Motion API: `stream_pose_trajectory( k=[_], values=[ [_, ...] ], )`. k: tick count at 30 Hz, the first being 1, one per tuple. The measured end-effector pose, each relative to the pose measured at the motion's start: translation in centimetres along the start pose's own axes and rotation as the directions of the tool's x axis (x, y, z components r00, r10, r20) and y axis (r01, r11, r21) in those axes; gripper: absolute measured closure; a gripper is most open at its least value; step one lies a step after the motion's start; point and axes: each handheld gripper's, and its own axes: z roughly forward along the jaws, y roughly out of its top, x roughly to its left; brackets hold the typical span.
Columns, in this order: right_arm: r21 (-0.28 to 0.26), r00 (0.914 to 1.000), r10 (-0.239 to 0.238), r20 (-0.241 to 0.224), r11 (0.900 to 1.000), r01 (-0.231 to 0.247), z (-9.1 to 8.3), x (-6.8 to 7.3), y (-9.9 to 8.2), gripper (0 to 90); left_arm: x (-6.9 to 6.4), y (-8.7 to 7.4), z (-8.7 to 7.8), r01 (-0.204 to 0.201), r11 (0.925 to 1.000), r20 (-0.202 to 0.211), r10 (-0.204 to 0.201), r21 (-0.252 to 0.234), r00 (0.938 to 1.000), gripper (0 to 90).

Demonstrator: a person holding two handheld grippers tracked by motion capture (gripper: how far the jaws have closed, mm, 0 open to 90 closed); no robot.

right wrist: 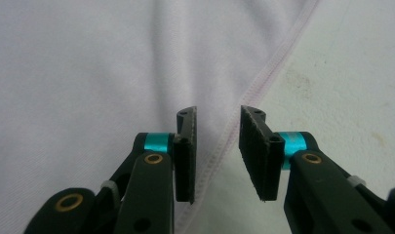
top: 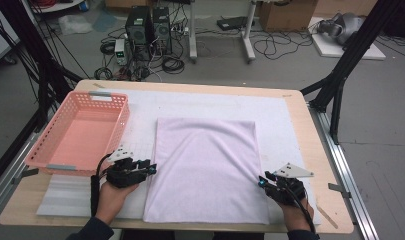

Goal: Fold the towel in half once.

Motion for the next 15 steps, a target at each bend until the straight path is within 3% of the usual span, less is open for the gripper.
stream_pose_trajectory(
  k=[3, 5, 6, 9, 12, 15],
  values=[
    [0.001, 1.0000, 0.003, 0.000, 1.0000, -0.003, 0.5, -0.4, 0.1, 66.5, 0.0, 0.5, 1.5, -0.010, 0.9994, -0.028, 0.011, 0.033, 0.9995, 65.0],
    [-0.003, 1.0000, 0.009, 0.001, 1.0000, -0.009, 0.6, -0.6, 0.2, 66.2, -0.5, 0.5, 2.4, -0.057, 0.9953, -0.068, 0.062, 0.078, 0.9957, 67.7],
    [-0.006, 1.0000, 0.009, 0.000, 0.9999, -0.009, 0.6, -0.7, 0.2, 66.1, -0.9, 0.5, 2.5, -0.103, 0.9912, -0.091, 0.110, 0.084, 0.9897, 69.5],
    [-0.018, 0.9999, 0.015, 0.000, 0.9997, -0.015, 0.6, -0.9, 0.3, 65.9, -1.5, 0.5, 2.6, -0.146, 0.9848, -0.113, 0.156, 0.094, 0.9813, 81.8],
    [-0.013, 0.9999, 0.015, -0.002, 0.9998, -0.015, 0.6, -0.9, 0.1, 65.6, -1.5, 0.4, 2.4, -0.135, 0.9871, -0.129, 0.145, 0.087, 0.9809, 86.1],
    [-0.017, 0.9999, 0.016, -0.001, 0.9997, -0.016, 0.4, -0.8, 0.1, 65.1, -0.6, 0.5, 1.5, -0.073, 0.9948, -0.172, 0.085, 0.071, 0.9814, 86.4]
  ],
)
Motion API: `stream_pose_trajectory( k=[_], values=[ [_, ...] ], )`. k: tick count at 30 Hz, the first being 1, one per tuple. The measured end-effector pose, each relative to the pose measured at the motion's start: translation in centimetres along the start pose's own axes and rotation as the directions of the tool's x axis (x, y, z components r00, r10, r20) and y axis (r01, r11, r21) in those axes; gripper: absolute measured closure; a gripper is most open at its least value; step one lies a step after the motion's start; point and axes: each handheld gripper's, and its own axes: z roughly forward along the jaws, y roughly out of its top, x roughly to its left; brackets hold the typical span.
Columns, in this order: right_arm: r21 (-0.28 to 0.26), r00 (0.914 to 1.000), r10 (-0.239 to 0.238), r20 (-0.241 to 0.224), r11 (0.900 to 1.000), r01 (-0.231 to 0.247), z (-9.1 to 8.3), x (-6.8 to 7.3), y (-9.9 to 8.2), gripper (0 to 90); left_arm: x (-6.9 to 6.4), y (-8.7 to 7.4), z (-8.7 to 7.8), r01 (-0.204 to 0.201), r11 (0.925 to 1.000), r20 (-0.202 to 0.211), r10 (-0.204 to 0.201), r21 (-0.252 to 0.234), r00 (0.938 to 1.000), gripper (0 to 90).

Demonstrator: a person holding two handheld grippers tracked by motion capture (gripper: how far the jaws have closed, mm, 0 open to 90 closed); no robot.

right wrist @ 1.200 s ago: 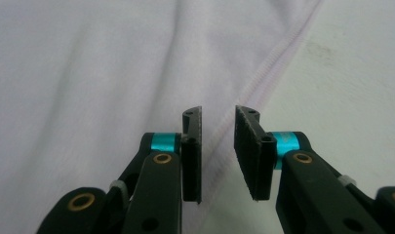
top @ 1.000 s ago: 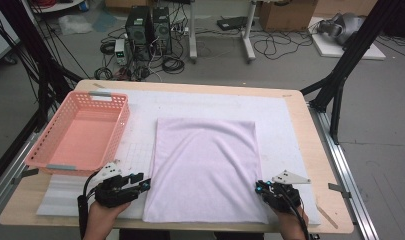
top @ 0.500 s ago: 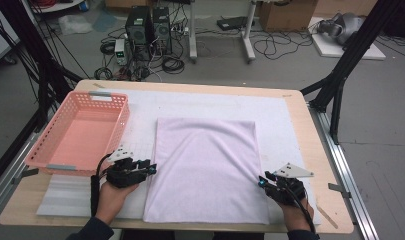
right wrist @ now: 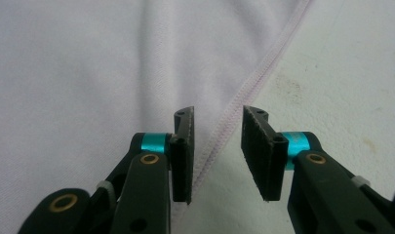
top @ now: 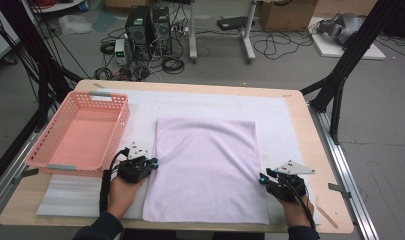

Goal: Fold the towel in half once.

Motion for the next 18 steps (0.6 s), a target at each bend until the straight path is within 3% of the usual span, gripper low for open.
stream_pose_trajectory(
  k=[2, 4, 9, 11, 14, 18],
  values=[
    [0.002, 1.0000, 0.002, 0.001, 1.0000, -0.002, 0.0, 0.0, 0.0, 64.6, 0.5, -0.3, -0.2, 0.033, 0.9994, 0.008, -0.033, 0.000, 0.9994, 86.4],
    [0.002, 1.0000, 0.007, 0.002, 1.0000, -0.007, 0.1, -0.1, -0.1, 62.8, 0.5, -0.5, -0.1, 0.032, 0.9995, 0.014, -0.032, 0.000, 0.9994, 85.1],
    [0.002, 0.9993, 0.036, 0.014, 0.9994, -0.036, 0.7, -0.4, -0.1, 62.1, 0.8, -0.6, -0.1, 0.081, 0.9966, 0.027, -0.081, -0.010, 0.9963, 60.0],
    [-0.012, 0.9974, 0.065, 0.031, 0.9979, -0.064, 0.7, -0.7, 0.0, 67.8, 0.9, -0.6, -0.1, 0.088, 0.9961, 0.034, -0.087, -0.014, 0.9956, 58.1],
    [-0.031, 0.9963, 0.085, 0.012, 0.9959, -0.085, 0.9, -1.0, 0.2, 73.0, 0.9, -0.6, 0.0, 0.081, 0.9967, 0.041, -0.081, -0.007, 0.9959, 58.1],
    [0.024, 0.9978, 0.065, -0.004, 0.9976, -0.065, 2.0, -0.4, 0.2, 74.9, 0.8, -0.7, 0.1, 0.082, 0.9966, 0.047, -0.082, -0.008, 0.9955, 57.7]
  ],
)
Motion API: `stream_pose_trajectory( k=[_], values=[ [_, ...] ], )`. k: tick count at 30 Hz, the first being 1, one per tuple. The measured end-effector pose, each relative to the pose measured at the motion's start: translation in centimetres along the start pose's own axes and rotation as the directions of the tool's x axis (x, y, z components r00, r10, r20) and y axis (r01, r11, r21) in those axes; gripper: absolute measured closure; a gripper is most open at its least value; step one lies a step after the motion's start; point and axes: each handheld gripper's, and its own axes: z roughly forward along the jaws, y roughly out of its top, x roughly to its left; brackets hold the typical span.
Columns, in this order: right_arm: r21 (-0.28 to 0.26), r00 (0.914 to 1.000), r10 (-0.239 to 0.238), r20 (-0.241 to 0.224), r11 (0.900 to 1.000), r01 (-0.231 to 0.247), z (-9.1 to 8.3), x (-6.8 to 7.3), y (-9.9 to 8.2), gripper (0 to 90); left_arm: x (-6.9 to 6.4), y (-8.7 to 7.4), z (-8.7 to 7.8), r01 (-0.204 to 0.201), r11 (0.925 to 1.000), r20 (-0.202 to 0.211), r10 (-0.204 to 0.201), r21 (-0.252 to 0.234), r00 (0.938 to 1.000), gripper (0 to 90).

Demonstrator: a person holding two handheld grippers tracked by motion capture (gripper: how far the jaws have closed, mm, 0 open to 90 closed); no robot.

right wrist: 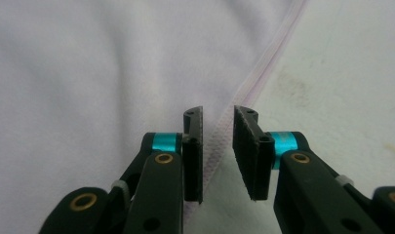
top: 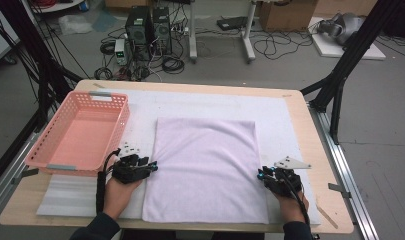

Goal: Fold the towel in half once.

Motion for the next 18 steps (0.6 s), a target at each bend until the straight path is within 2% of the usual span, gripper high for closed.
stream_pose_trajectory(
  k=[3, 4, 5, 7, 9, 12, 14, 15, 17, 18],
  values=[
    [0.006, 0.9997, 0.006, -0.023, 1.0000, -0.006, 0.55, -0.03, -0.08, 84.1, 0.04, -0.07, 0.00, -0.002, 1.0000, 0.003, 0.002, -0.001, 1.0000, 56.4],
    [0.012, 0.9994, -0.011, -0.032, 0.9999, 0.012, 0.54, -0.01, -0.02, 87.2, 0.04, -0.08, -0.01, -0.002, 1.0000, 0.005, 0.002, -0.001, 1.0000, 56.3],
    [0.022, 0.9994, -0.031, -0.016, 0.9993, 0.032, 0.47, 0.10, 0.07, 87.7, 0.05, -0.10, -0.01, -0.004, 1.0000, 0.005, 0.004, -0.001, 1.0000, 56.3],
    [0.045, 0.9967, -0.058, 0.056, 0.9974, 0.056, 0.13, 0.24, 0.37, 87.9, 0.04, -0.13, -0.02, -0.004, 1.0000, 0.008, 0.004, -0.004, 1.0000, 55.9],
    [0.046, 0.9963, -0.044, 0.074, 0.9981, 0.041, -0.20, -0.07, 0.39, 87.8, 0.01, -0.16, -0.05, -0.004, 1.0000, 0.008, 0.004, -0.005, 1.0000, 55.3],
    [0.029, 0.9969, -0.046, 0.064, 0.9986, 0.044, -0.35, 0.04, 0.33, 85.2, 0.06, -0.16, -0.11, -0.004, 1.0000, 0.014, 0.004, -0.007, 0.9999, 55.0],
    [0.010, 0.9972, -0.042, 0.061, 0.9991, 0.042, -0.44, 0.10, 0.48, 78.9, 0.08, -0.15, -0.14, -0.005, 1.0000, 0.023, 0.005, -0.009, 0.9997, 54.9],
    [-0.002, 0.9988, -0.025, 0.041, 0.9997, 0.025, -0.43, 0.03, 0.53, 75.4, 0.07, -0.15, -0.12, -0.004, 1.0000, 0.028, 0.005, -0.008, 0.9996, 54.8],
    [0.012, 0.9999, -0.012, 0.011, 0.9999, 0.012, -0.02, -0.07, 0.35, 75.1, -0.02, -0.17, -0.03, -0.010, 0.9999, 0.033, 0.011, -0.007, 0.9994, 54.8],
    [0.032, 0.9998, -0.015, 0.010, 0.9994, 0.014, 0.30, -0.04, 0.15, 78.1, -0.08, -0.20, 0.01, -0.013, 0.9999, 0.035, 0.013, -0.005, 0.9993, 54.8]
  ],
)
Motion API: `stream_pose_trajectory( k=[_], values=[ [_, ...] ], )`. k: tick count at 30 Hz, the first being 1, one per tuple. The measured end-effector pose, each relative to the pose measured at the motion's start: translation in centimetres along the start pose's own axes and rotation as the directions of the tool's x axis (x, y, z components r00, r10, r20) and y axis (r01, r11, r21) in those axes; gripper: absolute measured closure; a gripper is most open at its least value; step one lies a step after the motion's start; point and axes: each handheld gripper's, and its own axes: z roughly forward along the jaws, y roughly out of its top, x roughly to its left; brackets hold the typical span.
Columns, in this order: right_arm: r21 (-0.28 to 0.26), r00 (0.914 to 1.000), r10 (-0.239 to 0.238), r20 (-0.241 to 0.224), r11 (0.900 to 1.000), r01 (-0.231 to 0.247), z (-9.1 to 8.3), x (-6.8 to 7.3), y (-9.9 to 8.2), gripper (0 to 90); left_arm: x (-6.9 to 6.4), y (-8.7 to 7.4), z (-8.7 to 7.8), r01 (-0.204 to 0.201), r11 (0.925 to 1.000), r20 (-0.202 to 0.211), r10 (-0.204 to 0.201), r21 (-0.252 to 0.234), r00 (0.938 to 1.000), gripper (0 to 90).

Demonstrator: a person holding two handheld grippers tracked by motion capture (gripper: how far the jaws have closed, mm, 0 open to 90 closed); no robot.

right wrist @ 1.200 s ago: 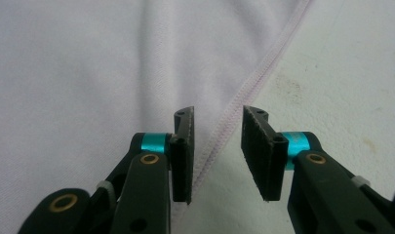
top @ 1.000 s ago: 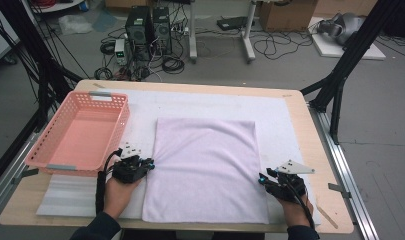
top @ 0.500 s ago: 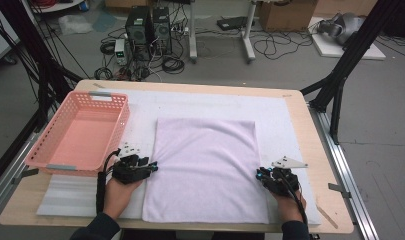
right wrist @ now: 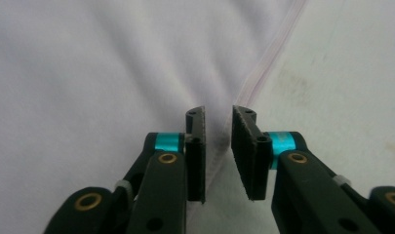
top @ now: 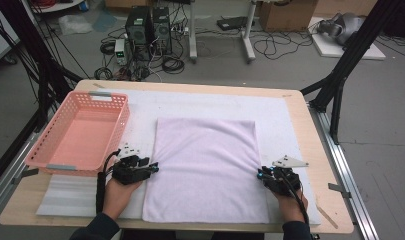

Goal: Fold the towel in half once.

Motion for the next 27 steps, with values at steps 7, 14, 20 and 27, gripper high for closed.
stream_pose_trajectory(
  k=[7, 14, 20, 27],
  values=[
    [0.025, 0.9972, -0.026, 0.070, 0.9994, 0.024, -0.4, -0.2, 0.0, 85.8, -0.1, 0.0, 0.0, -0.002, 1.0000, -0.005, 0.002, -0.005, 1.0000, 51.6],
    [-0.092, 0.9981, 0.041, 0.045, 0.9951, -0.036, -0.3, -1.9, 1.9, 67.7, 0.2, 0.2, 0.0, 0.005, 0.9995, 0.008, -0.004, -0.030, 1.0000, 48.7],
    [-0.055, 0.9937, 0.112, 0.000, 0.9922, -0.112, 5.0, -3.9, 3.9, 73.0, 0.5, 0.8, 0.5, 0.007, 0.9988, 0.013, -0.007, -0.047, 0.9999, 48.8],
    [-0.043, 0.9888, 0.113, 0.097, 0.9930, -0.110, 4.7, -4.3, 4.0, 69.0, 1.7, 3.5, 2.3, 0.053, 0.9964, -0.015, -0.055, -0.066, 0.9984, 50.3]
  ],
)
